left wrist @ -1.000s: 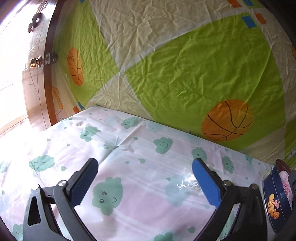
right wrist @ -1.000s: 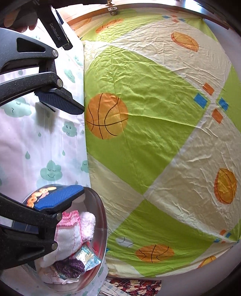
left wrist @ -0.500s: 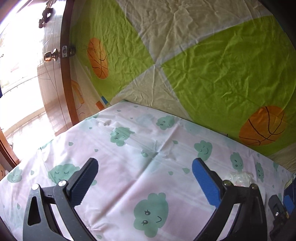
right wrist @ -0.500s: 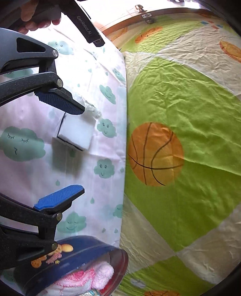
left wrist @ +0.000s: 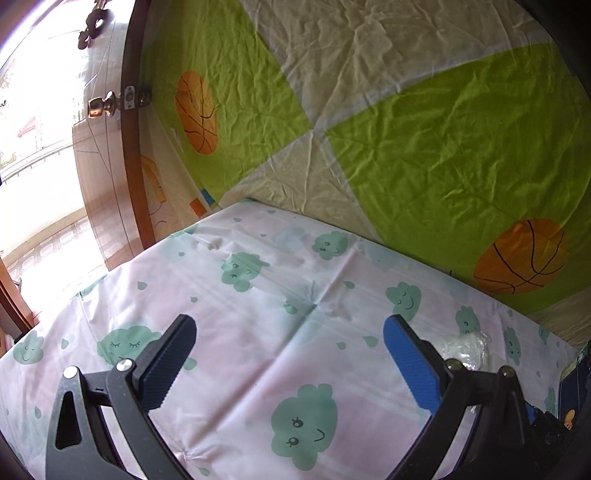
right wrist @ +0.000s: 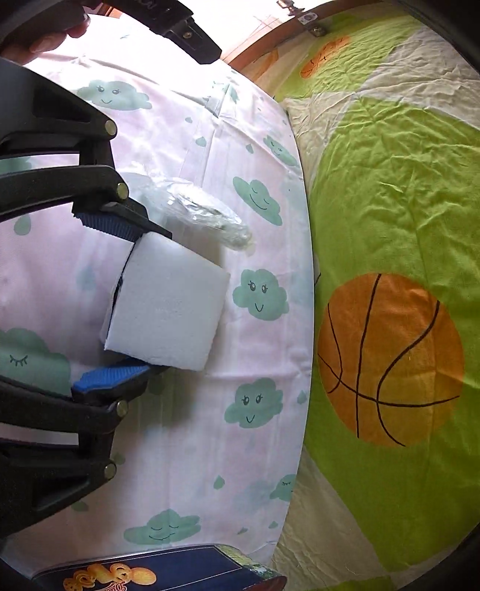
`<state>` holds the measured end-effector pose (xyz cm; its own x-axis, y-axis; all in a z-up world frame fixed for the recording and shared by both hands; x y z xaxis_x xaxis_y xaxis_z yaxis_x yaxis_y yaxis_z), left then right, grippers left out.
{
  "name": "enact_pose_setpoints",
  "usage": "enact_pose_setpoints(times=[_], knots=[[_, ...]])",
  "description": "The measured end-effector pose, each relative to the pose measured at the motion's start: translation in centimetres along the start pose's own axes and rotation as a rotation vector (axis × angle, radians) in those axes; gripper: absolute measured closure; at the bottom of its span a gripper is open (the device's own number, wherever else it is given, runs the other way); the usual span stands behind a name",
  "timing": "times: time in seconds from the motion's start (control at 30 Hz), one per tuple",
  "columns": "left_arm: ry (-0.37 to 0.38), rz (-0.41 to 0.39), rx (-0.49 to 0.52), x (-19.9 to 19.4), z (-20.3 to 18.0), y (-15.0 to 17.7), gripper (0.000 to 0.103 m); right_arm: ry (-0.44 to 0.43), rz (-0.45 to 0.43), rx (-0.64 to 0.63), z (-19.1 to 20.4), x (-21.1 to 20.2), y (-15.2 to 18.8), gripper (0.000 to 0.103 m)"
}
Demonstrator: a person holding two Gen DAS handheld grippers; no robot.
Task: Organize soft objects
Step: 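Grasp the white sponge with the right tool while the left tool grasps the plastic bag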
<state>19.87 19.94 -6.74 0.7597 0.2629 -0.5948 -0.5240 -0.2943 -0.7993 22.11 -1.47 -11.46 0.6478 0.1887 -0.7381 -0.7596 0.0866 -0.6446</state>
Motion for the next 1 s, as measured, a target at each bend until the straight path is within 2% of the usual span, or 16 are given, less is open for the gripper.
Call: enact_pose_setpoints(times=[0.07,0.17,0.3,0.43,0.53,0.63,0.77,0.8,0.83,0.93,0.97,1.0], knots=[[0.007,-0.004,0.013,-0.1,-0.2,0.0,0.0,-0.012,-0.015,-0.012,-0.2,-0.9,0.2,0.043],[0.048,-0.013,0.042,-0.3,-1.2,0.0,0.0,-0.026,-0.087,-0.071,-0.9,-3.6,0.4,0.043],[0.168,-0.008,0.1,-0.7,-3.9,0.5,0.0,0.018,-0.234,-0.146,-2.8,-8.1,0.7,0.043],[0.27,0.018,0.198,-1.4,-7.9,1.9,0.0,0.01,-0.373,-0.146,-3.7,-11.4,0.5,0.043],[0.285,0.05,0.282,-1.3,-11.0,3.1,0.0,0.02,-0.442,-0.144,-4.0,-12.8,0.4,0.043],[0.251,0.105,0.355,-0.1,-13.5,4.1,0.003,0.024,-0.49,-0.144,-3.9,-13.5,0.2,0.043],[0.201,0.24,0.363,2.6,-15.4,5.6,0.016,0.004,-0.529,-0.136,-4.3,-14.5,0.2,0.043],[0.196,0.282,0.358,3.3,-15.6,6.1,0.016,0.0,-0.533,-0.133,-4.4,-14.6,0.1,0.043],[0.193,0.297,0.357,3.7,-15.7,6.3,0.017,-0.001,-0.536,-0.131,-4.5,-14.6,0.1,0.043],[0.197,0.288,0.353,3.8,-15.6,6.4,0.03,-0.003,-0.532,-0.131,-4.3,-14.5,0.1,0.043],[0.193,0.28,0.34,3.8,-15.4,6.3,0.049,-0.002,-0.53,-0.134,-4.3,-14.4,0.2,0.043],[0.208,0.275,0.322,3.7,-15.2,6.1,0.058,0.001,-0.531,-0.135,-4.3,-14.4,0.3,0.043]])
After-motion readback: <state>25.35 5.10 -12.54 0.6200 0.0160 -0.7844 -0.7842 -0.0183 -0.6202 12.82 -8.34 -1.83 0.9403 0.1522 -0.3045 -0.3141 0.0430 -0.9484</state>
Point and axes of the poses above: each gripper's, at about its wrist camera, not at the fingertips, and x roughly the way its jaws point, z to its left, y to its underside, the point moved 9 cm from there along x, roughly the way its jaws point, and after that the axes turned 4 degrees about -y, right-handed, at the moved point
